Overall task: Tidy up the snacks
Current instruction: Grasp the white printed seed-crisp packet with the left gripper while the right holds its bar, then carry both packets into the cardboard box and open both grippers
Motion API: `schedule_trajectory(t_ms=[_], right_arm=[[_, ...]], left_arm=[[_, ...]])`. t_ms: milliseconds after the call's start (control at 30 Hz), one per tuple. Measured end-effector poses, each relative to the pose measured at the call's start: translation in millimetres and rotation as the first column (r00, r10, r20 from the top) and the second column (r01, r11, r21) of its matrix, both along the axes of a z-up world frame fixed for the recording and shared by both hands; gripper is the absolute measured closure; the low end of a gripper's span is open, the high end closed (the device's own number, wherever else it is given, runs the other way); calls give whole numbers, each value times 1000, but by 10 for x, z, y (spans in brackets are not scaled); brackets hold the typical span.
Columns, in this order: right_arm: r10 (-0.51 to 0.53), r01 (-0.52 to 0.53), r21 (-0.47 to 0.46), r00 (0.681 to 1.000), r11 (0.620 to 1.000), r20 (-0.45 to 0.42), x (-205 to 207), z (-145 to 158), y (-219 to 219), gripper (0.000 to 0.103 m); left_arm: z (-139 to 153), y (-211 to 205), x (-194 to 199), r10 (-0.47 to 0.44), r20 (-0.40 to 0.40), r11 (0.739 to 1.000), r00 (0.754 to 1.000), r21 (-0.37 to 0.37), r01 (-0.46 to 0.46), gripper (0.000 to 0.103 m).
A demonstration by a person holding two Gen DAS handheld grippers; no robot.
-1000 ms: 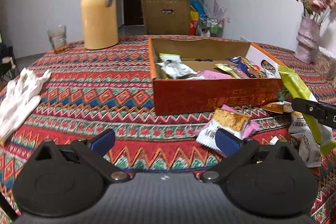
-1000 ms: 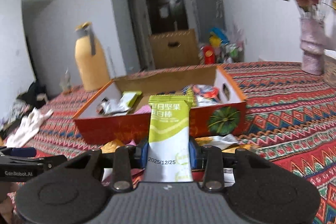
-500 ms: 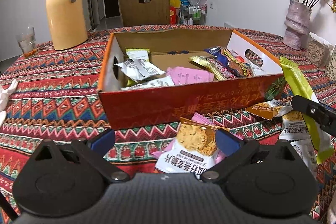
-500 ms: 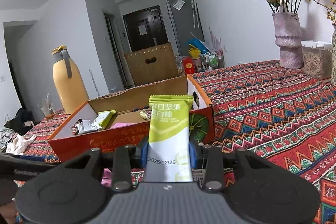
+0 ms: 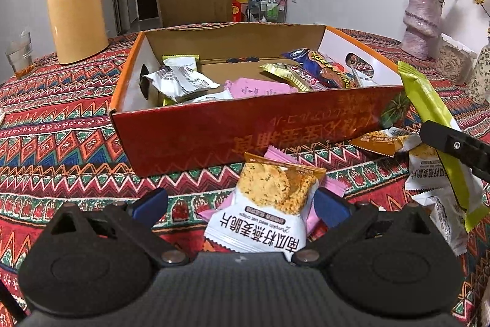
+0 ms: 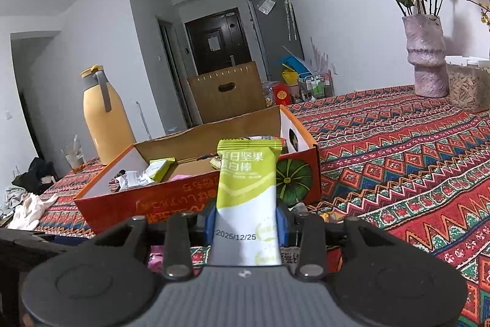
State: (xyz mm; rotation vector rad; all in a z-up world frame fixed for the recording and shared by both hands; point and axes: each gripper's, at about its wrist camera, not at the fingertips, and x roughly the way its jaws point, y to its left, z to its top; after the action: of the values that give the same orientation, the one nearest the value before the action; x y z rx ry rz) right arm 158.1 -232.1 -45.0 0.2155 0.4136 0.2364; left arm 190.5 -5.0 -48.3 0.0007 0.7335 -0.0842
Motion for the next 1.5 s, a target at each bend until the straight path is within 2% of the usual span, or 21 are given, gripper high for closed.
schedule_trajectory(t_ms=[667, 767, 1133, 1200, 1500], right_arm=[[5, -5, -7, 1000, 1000, 4, -15, -5, 21, 66], [4, -4, -8, 1000, 1000, 7, -19, -5, 25, 66], [-1, 1, -25, 1000, 1000, 6, -13, -18, 47, 66], [-2, 3, -29, 1000, 1000, 8, -13, -20, 51, 66], [-6, 7, -44, 1000, 999, 26, -43, -6, 82, 66]], left_arm=[[10, -14, -26, -9, 7, 1000, 1000, 1, 9, 0], [10, -20, -32, -12, 11, 1000, 1000, 4, 12, 3], [24, -23, -67, -46, 35, 999, 998, -25, 47, 33], [29, -22, -75, -59, 40, 997, 997, -39, 61, 45], [69, -19, -118, -50, 65, 998, 997, -39, 53, 60]])
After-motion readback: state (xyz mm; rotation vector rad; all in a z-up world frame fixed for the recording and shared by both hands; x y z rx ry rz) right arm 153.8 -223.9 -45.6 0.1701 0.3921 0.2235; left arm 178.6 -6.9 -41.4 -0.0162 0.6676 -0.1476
